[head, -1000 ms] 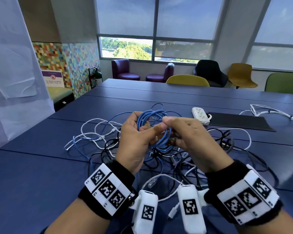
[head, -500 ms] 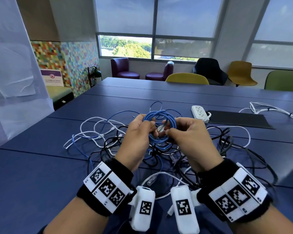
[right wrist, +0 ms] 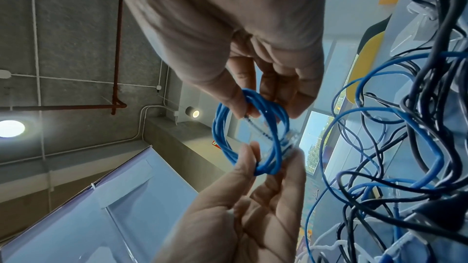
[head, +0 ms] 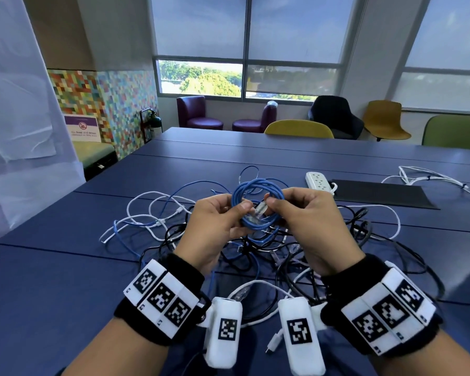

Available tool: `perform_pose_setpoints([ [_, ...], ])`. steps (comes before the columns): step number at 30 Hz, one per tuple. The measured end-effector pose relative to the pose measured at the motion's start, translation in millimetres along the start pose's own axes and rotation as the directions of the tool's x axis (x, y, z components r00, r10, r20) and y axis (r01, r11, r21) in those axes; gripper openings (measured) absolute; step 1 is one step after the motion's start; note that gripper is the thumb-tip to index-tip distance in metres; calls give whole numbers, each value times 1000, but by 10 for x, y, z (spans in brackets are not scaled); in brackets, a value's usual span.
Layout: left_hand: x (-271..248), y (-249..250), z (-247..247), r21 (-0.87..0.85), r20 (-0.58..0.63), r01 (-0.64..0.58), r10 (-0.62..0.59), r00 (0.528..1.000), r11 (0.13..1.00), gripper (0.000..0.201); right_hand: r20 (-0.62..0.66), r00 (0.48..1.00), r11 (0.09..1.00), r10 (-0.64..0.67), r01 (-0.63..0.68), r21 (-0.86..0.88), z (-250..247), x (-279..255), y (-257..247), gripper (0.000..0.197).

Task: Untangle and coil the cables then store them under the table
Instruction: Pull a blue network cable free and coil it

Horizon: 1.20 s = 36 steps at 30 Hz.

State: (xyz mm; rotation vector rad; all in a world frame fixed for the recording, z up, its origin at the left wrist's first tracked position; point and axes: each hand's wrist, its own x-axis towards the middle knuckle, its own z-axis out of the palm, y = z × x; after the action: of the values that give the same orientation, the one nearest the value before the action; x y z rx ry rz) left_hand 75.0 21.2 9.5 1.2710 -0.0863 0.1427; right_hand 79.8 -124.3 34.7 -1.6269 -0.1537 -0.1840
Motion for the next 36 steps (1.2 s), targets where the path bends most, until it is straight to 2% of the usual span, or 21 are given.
perform_pose_setpoints([
  [7, 6, 25, -2, 53, -35, -20, 22, 999, 998, 8, 97, 994, 986, 46, -61, 155, -8, 5, -31, 10],
  [14, 1, 22, -3, -51, 13, 37, -36, 999, 998, 12, 156, 987, 975, 39, -71, 211, -46, -1, -73, 13],
  [24, 14, 72, -27, -149, 15, 89, -87, 996, 985, 6, 209, 968, 892, 137, -212, 399, -96, 28, -145, 13],
  [26, 26, 71, -34, -134, -24, 74, -77, 997, 988, 4, 247, 964, 921, 103, -186, 341, -108, 9, -152, 10],
  [28, 30, 73, -45, -111, -67, 54, -62, 996, 992, 5, 267, 962, 976, 51, -104, 189, -96, -11, -138, 9],
  [31, 26, 102, -50, -111, -122, 25, -39, 992, 994, 6, 242, 969, 999, -43, 46, -4, -74, -29, -113, 19],
  [33, 18, 141, -52, -134, -153, 8, -29, 988, 991, 6, 206, 975, 995, -82, 92, -40, -78, -30, -101, 21],
  [36, -42, 214, -78, -112, -171, -17, -2, 985, 994, 15, 186, 979, 996, -84, 89, -17, -83, -49, -100, 26],
])
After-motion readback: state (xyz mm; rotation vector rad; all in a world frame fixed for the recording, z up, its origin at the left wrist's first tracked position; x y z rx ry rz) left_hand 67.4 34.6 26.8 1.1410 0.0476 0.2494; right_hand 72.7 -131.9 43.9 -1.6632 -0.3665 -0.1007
